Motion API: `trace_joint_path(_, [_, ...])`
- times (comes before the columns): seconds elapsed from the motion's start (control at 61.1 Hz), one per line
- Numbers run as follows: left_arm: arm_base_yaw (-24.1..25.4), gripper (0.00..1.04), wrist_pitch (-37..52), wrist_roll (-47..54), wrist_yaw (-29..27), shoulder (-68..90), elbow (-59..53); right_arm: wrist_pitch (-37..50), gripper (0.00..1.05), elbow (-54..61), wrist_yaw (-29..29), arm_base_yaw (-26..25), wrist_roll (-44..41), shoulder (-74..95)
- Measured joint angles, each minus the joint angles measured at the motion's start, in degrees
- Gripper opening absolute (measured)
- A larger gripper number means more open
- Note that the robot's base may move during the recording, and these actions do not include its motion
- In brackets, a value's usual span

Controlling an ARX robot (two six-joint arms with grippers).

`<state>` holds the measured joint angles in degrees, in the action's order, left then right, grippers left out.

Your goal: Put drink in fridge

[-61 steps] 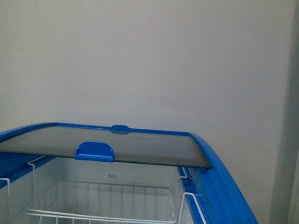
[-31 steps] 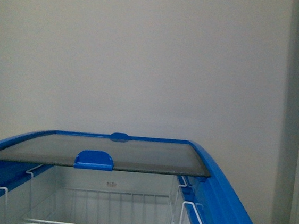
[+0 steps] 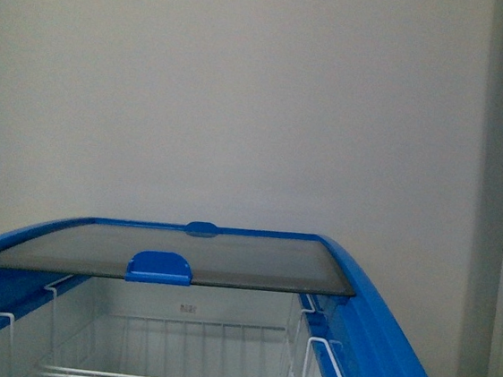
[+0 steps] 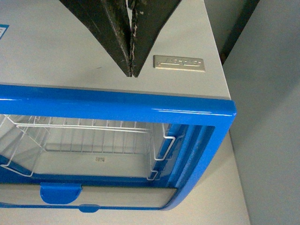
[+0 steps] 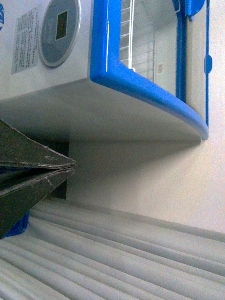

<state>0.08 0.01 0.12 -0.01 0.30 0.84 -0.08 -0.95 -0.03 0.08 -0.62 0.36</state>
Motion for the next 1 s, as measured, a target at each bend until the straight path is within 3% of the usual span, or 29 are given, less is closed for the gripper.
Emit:
trace_joint_path(0.131, [0.0,0.03,0.0,-0.04,0.0,0.0,0.0,0.0,0.05,0.0,0.0,0.0,0.0,0.0])
trace_joint_path(0.246, [0.0,0.27,0.0,0.0,0.0,0.0,0.0,0.0,0.31,0.0,0.0,0.0,0.0,-0.02])
trace_joint_path(0.426, [0.0,0.53,0.0,-0.02,0.0,0.0,0.0,0.0,0.55,0.0,0.0,0.0,0.0,-0.02])
trace_joint_path(0.622, [0.0,0.97,0.0,0.0,0.0,0.0,0.0,0.0,0.97,0.0,0.0,0.0,0.0,-0.02])
trace_joint_path(0.999, [0.0,0.97,0.0,0.0,0.0,0.0,0.0,0.0,0.97,0.0,0.0,0.0,0.04,-0.02])
